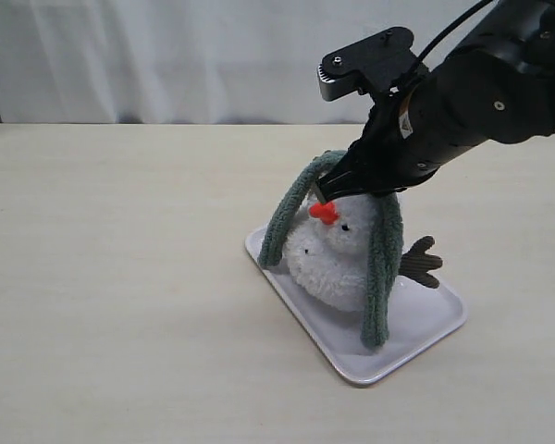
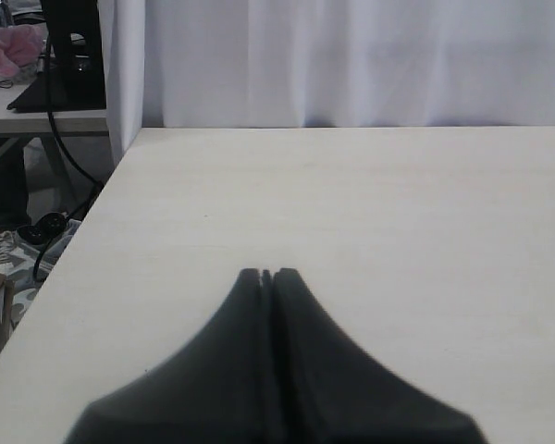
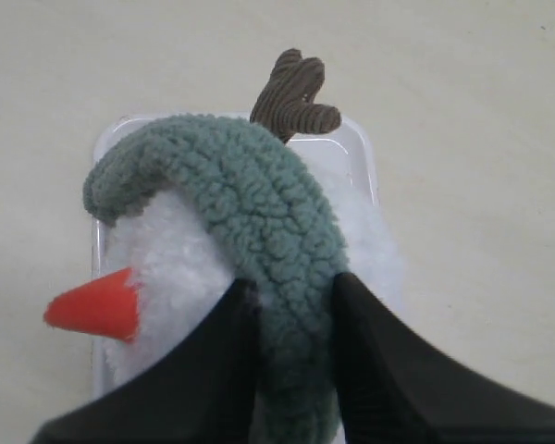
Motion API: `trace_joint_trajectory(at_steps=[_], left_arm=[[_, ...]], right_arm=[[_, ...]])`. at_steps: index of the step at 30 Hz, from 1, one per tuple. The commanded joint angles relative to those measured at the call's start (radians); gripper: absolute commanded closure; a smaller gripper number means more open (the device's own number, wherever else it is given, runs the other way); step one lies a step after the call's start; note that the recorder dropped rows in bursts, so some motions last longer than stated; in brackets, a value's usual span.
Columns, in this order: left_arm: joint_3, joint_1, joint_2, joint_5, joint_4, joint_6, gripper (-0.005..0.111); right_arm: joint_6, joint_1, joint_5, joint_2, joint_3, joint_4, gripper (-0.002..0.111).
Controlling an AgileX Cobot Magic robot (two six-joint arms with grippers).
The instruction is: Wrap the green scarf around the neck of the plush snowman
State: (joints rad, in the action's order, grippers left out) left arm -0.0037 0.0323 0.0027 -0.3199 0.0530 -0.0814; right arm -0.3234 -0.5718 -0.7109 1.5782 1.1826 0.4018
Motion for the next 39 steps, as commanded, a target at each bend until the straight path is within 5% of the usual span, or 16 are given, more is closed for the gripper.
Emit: trace_joint_trajectory(at_steps=[1,3,22,39], left_arm=[[0.004,0.002,-0.003,0.016,0.0,0.008,0.107],[0.004,0.002,-0.003,0.016,0.0,0.008,0.107],[0.004,0.002,-0.003,0.016,0.0,0.008,0.107],[0.004,0.002,-0.003,0.016,0.0,0.008,0.107]], right_arm=[[0.002,-0.001,0.004,-0.001,-0.002,0.006,0.098],[0.008,-0.001,0.004,-0.001,-0.002,0.006,0.104],[-0.155,0.001,-0.009,-0.045,0.003,0.215,0.104],[-0.197,0.086,0.005,0.087,0.003,0.212,0.104]])
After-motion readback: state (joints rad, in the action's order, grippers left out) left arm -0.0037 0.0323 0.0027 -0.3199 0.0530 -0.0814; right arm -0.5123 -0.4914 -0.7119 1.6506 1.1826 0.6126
